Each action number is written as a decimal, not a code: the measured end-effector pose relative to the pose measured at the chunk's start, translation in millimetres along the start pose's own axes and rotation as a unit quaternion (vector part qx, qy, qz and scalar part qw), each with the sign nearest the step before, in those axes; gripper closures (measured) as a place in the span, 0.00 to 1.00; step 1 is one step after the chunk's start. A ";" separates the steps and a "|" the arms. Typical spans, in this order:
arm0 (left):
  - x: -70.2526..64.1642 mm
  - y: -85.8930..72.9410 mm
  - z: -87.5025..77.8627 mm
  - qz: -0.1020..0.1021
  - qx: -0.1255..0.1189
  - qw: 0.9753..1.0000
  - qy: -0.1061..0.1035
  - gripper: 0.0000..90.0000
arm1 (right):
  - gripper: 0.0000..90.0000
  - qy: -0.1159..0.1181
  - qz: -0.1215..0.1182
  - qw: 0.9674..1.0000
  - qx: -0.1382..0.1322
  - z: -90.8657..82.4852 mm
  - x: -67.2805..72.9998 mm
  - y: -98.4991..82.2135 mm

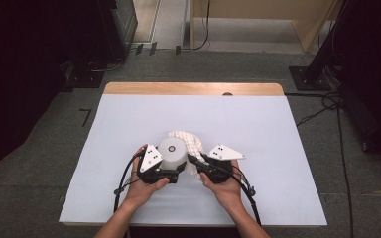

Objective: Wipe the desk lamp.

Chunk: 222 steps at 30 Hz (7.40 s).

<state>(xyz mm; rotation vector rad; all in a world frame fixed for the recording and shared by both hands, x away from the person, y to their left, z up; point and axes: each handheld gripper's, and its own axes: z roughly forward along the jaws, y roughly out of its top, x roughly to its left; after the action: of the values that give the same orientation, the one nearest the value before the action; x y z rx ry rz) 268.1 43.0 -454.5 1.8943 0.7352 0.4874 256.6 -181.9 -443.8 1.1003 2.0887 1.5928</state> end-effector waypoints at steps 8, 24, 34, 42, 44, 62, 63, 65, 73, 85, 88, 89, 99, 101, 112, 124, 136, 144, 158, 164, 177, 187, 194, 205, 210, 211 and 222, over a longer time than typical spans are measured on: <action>-0.4 5.0 -4.2 -0.007 -0.013 1.000 0.007 0.09 | 0.87 -0.003 0.000 1.000 0.004 0.5 -1.8 -1.6; -0.4 0.7 1.6 -0.007 0.002 1.000 0.004 0.09 | 0.87 -0.007 0.012 1.000 -0.014 -5.1 3.7 2.9; 3.9 3.2 -3.4 -0.014 -0.012 1.000 0.009 0.09 | 0.87 -0.016 0.018 0.999 0.040 14.0 0.9 -16.9; 5.0 -11.1 10.1 0.005 0.013 0.998 0.055 0.09 | 0.87 -0.025 0.013 1.000 0.008 1.9 -3.2 -6.8; 6.7 -13.5 10.9 -0.001 0.012 0.998 0.056 0.09 | 0.87 -0.030 0.017 0.999 0.010 0.5 -6.0 -7.3; -10.3 -12.9 13.8 -0.034 0.021 0.990 0.133 0.00 | 0.85 -0.040 0.019 0.999 0.014 0.0 -10.3 -10.9; -10.9 -12.7 15.1 -0.036 0.028 0.989 0.144 0.01 | 0.85 -0.040 0.018 0.999 0.015 0.6 -10.0 -11.3; -8.8 -12.7 14.3 -0.040 0.029 0.989 0.142 0.07 | 0.85 -0.039 0.018 0.999 0.017 1.3 -9.0 -12.0; 8.4 -5.1 -2.2 -0.048 -0.017 0.997 0.065 0.09 | 0.85 -0.038 0.014 0.999 0.025 4.1 -7.5 -14.6; -3.9 0.4 -3.5 -0.005 -0.021 1.000 0.009 0.09 | 0.86 -0.009 0.010 1.000 0.016 6.5 2.6 -13.9; -5.0 -1.5 0.3 -0.005 -0.009 1.000 0.005 0.09 | 0.86 -0.002 0.013 1.000 0.001 0.7 1.2 -7.2; -5.1 -2.0 1.4 -0.005 -0.006 1.000 0.005 0.09 | 0.86 -0.002 0.009 1.000 -0.006 -2.1 1.1 -4.1; -0.6 2.4 -3.9 -0.007 -0.015 1.000 0.011 0.09 | 0.86 0.003 0.006 1.000 0.002 -1.6 3.2 -4.0; 1.7 4.2 -7.0 -0.009 -0.022 1.000 0.014 0.09 | 0.86 0.001 0.009 1.000 0.026 6.9 2.9 -11.0; -1.8 -1.6 1.8 0.003 0.000 1.000 0.016 0.09 | 0.85 0.004 0.001 1.000 -0.013 -6.9 7.1 3.3; 3.5 6.2 -7.9 -0.007 -0.022 1.000 0.017 0.09 | 0.86 0.003 0.013 0.999 0.039 12.6 4.0 -14.5; 3.6 -5.7 7.0 0.003 0.005 1.000 0.023 0.09 | 0.86 -0.002 0.001 1.000 -0.024 -11.5 2.1 5.7; 8.7 -15.5 8.0 -0.002 0.011 0.999 0.034 0.08 | 0.86 -0.039 0.017 0.999 -0.010 -9.6 -13.5 -3.6; -15.0 -10.9 1.8 -0.037 0.016 0.992 0.120 0.09 | 0.86 -0.050 0.025 0.998 0.015 -3.2 -22.4 -14.7; 0.3 -5.5 -9.4 -0.037 -0.017 0.997 0.067 0.09 | 0.86 -0.041 0.020 0.999 0.026 3.0 -17.9 -18.8; 7.3 1.6 -15.0 -0.009 -0.026 0.999 -0.030 0.10 | 0.86 0.018 0.004 1.000 -0.009 -1.1 3.1 -6.3; 5.9 3.0 -11.1 -0.006 -0.027 0.999 -0.022 0.10 | 0.86 0.013 -0.004 1.000 -0.010 -4.4 1.1 -3.3; 7.3 0.9 -8.9 0.001 -0.019 1.000 -0.013 0.10 | 0.86 0.008 0.007 0.999 0.034 8.0 -1.5 -12.4; 10.8 -11.8 4.4 0.003 0.003 1.000 0.015 0.09 | 0.86 -0.011 0.011 1.000 -0.003 -6.4 -9.3 -4.4; 10.4 -10.8 1.7 -0.006 0.003 1.000 0.023 0.06 | 0.86 -0.020 0.017 1.000 0.005 -4.5 -13.3 -8.4; 9.7 -10.7 0.5 -0.008 0.003 1.000 0.030 0.04 | 0.86 -0.020 0.016 1.000 0.006 -4.2 -13.8 -8.9; -20.9 -7.5 4.9 -0.045 0.025 0.988 0.145 0.08 | 0.85 -0.024 0.019 0.999 0.017 -0.5 -16.1 -14.5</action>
<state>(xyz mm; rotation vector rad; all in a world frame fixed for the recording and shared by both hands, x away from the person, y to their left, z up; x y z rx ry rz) 253.7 27.8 -463.6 1.8468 1.0282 0.7021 261.3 -195.2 -460.3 1.1849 2.0835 1.5375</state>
